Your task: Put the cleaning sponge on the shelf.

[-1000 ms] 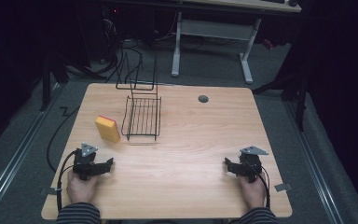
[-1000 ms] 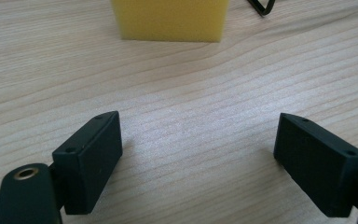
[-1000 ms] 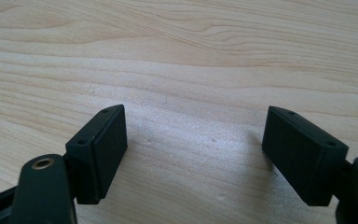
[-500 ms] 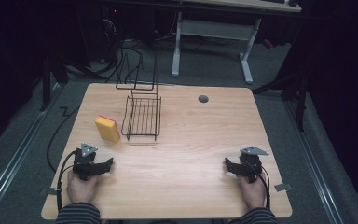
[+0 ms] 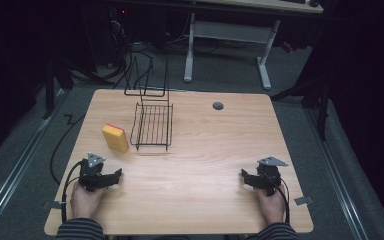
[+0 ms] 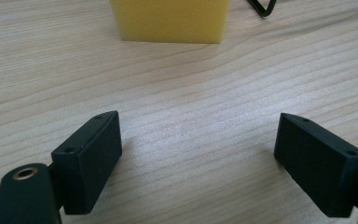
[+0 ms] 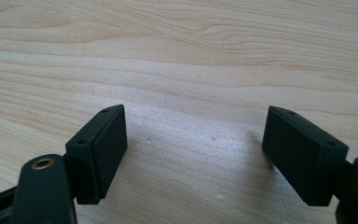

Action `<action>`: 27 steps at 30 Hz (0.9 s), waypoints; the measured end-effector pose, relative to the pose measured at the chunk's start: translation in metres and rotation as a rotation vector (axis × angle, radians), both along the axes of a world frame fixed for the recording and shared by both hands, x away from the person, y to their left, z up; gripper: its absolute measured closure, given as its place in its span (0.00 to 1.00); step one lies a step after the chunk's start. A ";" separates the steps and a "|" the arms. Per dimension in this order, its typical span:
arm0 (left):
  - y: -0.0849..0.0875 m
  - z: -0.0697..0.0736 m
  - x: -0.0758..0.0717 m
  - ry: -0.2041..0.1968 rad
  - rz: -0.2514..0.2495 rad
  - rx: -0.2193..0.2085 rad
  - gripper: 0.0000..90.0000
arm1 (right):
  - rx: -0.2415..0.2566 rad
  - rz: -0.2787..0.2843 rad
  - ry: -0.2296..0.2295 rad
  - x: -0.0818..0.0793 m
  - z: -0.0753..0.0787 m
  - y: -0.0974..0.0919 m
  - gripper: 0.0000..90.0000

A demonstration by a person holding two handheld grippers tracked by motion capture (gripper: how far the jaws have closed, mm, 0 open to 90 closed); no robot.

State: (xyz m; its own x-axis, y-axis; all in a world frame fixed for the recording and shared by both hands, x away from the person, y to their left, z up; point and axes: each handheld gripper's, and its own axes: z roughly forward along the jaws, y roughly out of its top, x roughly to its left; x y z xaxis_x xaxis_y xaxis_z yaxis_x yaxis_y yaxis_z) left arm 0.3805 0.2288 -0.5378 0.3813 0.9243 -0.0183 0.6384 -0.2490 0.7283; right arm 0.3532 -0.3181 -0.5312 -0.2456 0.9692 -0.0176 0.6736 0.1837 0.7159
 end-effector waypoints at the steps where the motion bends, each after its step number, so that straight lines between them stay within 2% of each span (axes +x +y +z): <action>1: 0.000 0.000 0.000 0.000 -0.001 0.000 0.17 | 0.000 0.000 0.000 0.000 0.000 0.000 0.25; 12: -0.003 0.000 -0.001 0.001 0.011 0.000 0.12 | 0.001 -0.004 0.002 0.000 0.000 0.000 0.25; 18: 0.001 0.000 -0.005 0.006 0.023 -0.038 0.06 | 0.002 -0.006 0.004 0.000 0.000 0.000 0.25; 27: 0.007 0.005 -0.013 -0.025 0.040 -0.066 0.04 | 0.002 -0.007 0.004 -0.001 0.000 0.000 0.25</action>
State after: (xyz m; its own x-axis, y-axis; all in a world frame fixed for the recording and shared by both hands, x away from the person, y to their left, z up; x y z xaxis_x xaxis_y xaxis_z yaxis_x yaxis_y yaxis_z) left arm 0.3674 0.2363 -0.5330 0.3453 0.9358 -0.0707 0.6286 -0.1747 0.7578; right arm 0.3526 -0.3182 -0.5308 -0.2392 0.9709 -0.0147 0.6779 0.1778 0.7134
